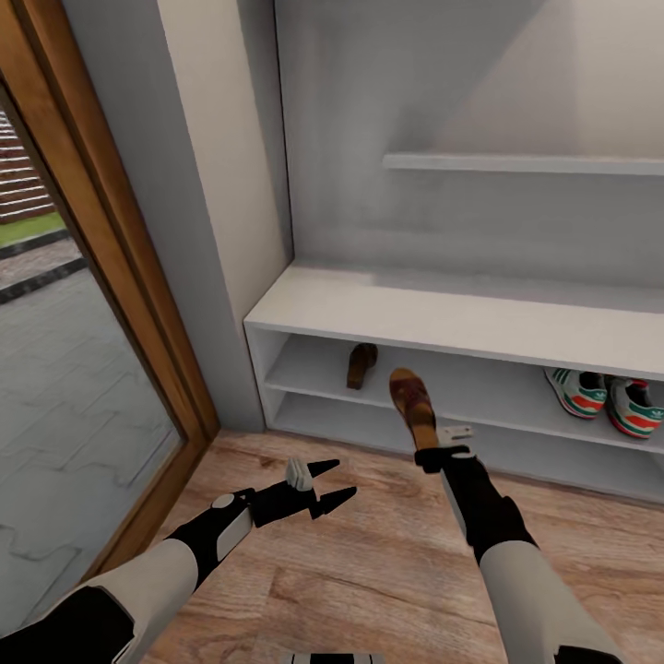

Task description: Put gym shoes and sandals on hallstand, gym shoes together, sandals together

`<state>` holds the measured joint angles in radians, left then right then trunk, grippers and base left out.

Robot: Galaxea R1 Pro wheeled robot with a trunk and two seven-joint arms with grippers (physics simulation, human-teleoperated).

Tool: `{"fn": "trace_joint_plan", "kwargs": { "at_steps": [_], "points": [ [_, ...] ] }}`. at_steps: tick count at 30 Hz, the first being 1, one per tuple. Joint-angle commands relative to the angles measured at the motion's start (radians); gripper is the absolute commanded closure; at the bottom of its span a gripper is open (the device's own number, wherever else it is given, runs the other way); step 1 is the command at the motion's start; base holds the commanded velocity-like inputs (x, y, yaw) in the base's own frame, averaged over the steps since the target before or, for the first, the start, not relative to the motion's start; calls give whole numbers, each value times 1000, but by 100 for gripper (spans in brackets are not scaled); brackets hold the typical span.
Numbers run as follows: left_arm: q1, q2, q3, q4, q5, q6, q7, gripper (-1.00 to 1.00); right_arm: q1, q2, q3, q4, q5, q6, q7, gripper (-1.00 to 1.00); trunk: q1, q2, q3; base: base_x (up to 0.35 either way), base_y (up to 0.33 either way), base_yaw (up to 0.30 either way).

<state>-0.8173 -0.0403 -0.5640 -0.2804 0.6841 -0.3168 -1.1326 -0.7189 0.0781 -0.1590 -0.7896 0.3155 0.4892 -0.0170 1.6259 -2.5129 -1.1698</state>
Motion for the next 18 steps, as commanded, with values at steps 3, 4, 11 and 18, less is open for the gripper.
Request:
{"fn": "trace_joint_plan", "kwargs": {
  "at_steps": [3, 4, 11, 18],
  "points": [
    [-1, 0, -8, 1, 9, -5, -1, -100, 0, 0, -3, 32, -1, -8, -3, 100, 0, 0, -1, 1, 0, 0],
    [-1, 0, -8, 1, 9, -5, -1, -100, 0, 0, -4, 48, -1, -18, -3, 100, 0, 0, -1, 0, 0, 0],
    [-1, 0, -8, 1, 9, -5, -1, -100, 0, -3, -33, 128, -1, -95, -3, 100, 0, 0, -1, 0, 0, 0],
    [-1, 0, -8, 1, 9, -5, -1, -100, 0, -3, -46, 136, -1, -104, -4, 100, 0, 0, -1, 117, 0, 0]
  ]
}}
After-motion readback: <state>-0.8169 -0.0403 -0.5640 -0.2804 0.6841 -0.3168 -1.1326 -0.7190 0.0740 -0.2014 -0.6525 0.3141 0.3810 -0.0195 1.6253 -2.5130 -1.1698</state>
